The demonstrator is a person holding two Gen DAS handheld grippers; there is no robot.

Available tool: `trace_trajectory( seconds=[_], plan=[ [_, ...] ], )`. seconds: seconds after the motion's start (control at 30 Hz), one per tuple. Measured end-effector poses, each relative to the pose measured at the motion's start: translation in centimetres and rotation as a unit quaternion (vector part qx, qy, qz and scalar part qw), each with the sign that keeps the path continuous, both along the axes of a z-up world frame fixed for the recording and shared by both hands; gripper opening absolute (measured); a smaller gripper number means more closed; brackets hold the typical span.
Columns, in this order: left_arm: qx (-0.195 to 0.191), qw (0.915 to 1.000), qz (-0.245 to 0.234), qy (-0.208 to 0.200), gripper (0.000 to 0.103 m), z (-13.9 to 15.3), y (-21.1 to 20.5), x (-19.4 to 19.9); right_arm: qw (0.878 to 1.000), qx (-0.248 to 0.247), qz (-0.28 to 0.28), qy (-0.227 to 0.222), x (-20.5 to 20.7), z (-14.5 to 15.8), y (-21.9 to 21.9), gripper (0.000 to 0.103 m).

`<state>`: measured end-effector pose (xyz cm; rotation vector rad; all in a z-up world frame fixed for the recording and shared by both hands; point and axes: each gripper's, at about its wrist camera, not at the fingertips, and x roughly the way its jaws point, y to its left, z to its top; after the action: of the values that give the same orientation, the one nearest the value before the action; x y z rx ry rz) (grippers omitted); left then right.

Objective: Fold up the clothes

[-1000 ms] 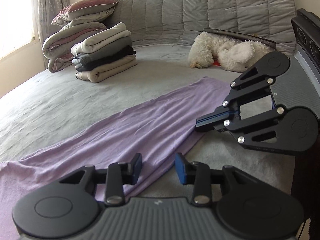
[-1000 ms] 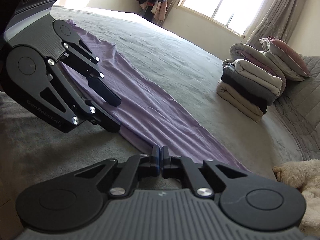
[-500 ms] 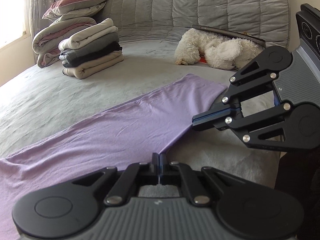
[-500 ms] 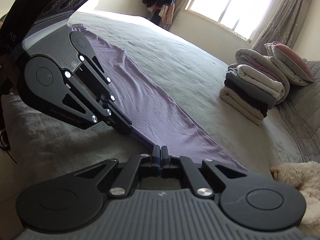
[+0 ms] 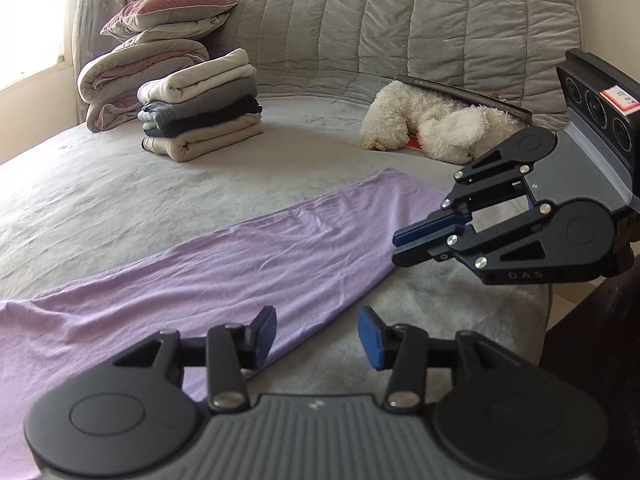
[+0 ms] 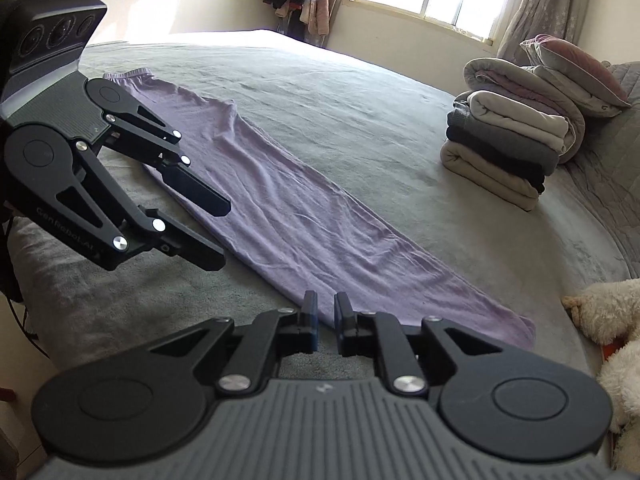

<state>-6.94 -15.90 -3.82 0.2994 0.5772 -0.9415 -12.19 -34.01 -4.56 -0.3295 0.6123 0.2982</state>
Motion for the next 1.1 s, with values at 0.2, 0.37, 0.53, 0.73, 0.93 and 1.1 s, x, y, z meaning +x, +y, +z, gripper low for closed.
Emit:
trace_trajectory(
  seconds=[0.2,0.37,0.53,0.73,0.93,1.1],
  plan=[
    [-0.019,0.9992,0.036,-0.004,0.063,0.7,2.9,1.5,1.0,0.025,-0.007,0.007,1.0,0.0,0.0,0.039],
    [-0.019,0.9973,0.065,-0.029,0.073,1.7,5.5,3.1,0.998,0.062,-0.01,0.015,2.1,0.6,-0.1,0.04],
    [-0.027,0.9925,0.112,-0.039,0.078,2.0,8.7,5.6,0.994,0.105,-0.015,0.022,3.5,0.9,0.2,0.043],
    [-0.031,0.9793,0.191,-0.06,0.083,1.0,13.1,8.6,0.99,0.136,-0.033,0.004,6.1,1.1,2.2,0.052],
    [0.024,0.9642,0.251,-0.084,0.085,-0.6,16.8,10.9,0.987,0.14,-0.082,-0.01,9.3,0.1,4.3,0.065],
    [0.032,0.9565,0.287,-0.039,0.092,-2.2,21.6,12.0,0.983,0.14,-0.121,0.0,9.7,-1.7,3.2,0.077]
  ],
)
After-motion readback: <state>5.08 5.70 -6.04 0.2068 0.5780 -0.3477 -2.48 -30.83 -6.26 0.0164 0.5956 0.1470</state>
